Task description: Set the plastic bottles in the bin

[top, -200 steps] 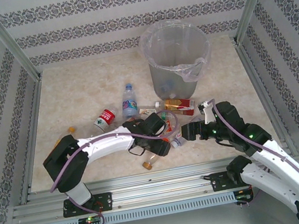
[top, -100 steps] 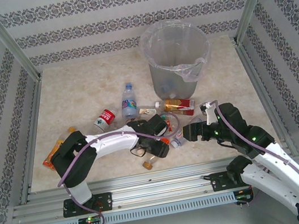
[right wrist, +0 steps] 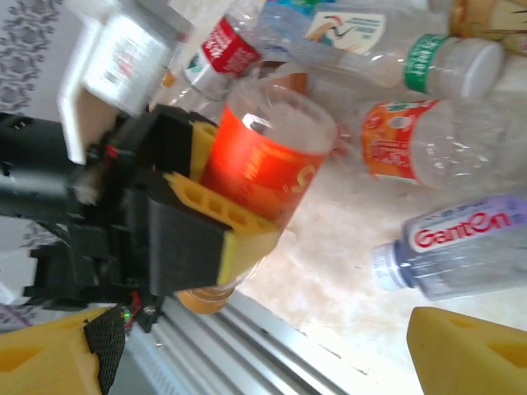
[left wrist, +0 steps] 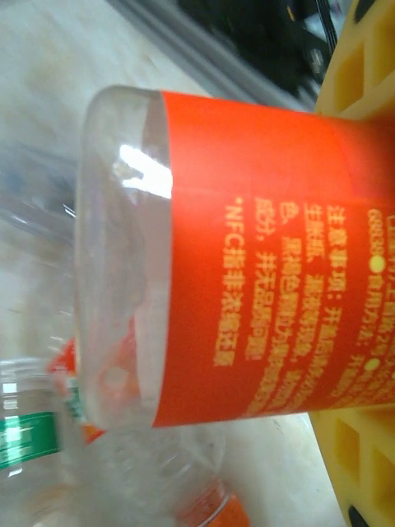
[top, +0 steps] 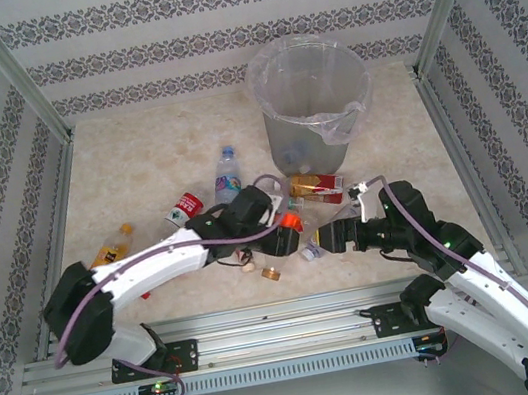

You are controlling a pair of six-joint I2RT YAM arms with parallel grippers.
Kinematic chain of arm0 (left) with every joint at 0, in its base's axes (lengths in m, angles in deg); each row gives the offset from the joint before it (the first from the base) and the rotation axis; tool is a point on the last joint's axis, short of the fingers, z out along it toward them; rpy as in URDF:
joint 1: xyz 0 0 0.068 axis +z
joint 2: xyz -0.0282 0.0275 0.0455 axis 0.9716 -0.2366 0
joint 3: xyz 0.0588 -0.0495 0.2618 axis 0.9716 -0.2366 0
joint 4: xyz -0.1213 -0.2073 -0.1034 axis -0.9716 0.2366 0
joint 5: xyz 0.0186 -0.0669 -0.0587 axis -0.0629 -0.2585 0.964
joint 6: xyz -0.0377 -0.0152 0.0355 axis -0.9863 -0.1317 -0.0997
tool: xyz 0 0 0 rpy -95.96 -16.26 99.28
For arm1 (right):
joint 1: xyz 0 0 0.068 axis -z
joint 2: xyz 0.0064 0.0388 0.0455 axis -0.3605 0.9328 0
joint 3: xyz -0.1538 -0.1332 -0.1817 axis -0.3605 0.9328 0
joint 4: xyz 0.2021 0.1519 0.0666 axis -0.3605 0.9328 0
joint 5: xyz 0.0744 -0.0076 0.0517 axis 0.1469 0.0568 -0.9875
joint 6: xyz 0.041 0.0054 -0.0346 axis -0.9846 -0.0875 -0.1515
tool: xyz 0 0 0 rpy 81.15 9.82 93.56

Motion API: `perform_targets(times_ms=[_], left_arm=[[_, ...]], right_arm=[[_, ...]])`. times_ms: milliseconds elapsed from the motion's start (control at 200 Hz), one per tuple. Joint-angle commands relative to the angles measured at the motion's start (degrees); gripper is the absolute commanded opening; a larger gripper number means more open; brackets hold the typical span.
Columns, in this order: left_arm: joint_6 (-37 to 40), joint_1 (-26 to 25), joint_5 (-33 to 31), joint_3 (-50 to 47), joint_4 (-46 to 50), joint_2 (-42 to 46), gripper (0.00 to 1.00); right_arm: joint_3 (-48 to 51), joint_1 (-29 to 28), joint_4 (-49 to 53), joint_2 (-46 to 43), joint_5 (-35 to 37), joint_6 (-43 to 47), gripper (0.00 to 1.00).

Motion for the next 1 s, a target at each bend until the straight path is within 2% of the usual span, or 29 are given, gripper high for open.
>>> perform_targets(times_ms=[0, 85, 170, 420, 674, 994], left_arm=[[-7.12, 1.12, 2.11, -3.64, -11.53, 4.3, 0.5], [-9.94, 2.04, 3.13, -5.92, -16.47, 6.63, 0.5], [-11.42, 3.31, 4.48, -7.52, -20.0, 9.36, 0.5], [-11.23, 7.04, 4.79, -10.1, -19.67, 17.33, 0.5], [-14.65, 9.43, 5.8, -13.72, -27.45, 19.22, 0.5], [-25.63, 9.54, -0.11, -17.16, -39.33, 19.52, 0.49]], right_arm=[[0.1, -0.56, -4.8, -0.19, -5.66, -3.62, 0.89], [1.26, -1.05, -9.15, -0.04, -8.45, -6.38, 0.88], [1.71, -2.32, -10.46, -0.44, -8.19, -7.74, 0.88], [2.98, -7.08, -13.91, -0.01, -6.06, -10.23, 0.88], [1.47, -9.82, -17.69, 4.73, -4.0, -9.78, 0.88], [1.78, -10.69, -23.99, 5.82, -3.07, -11.88, 0.89]])
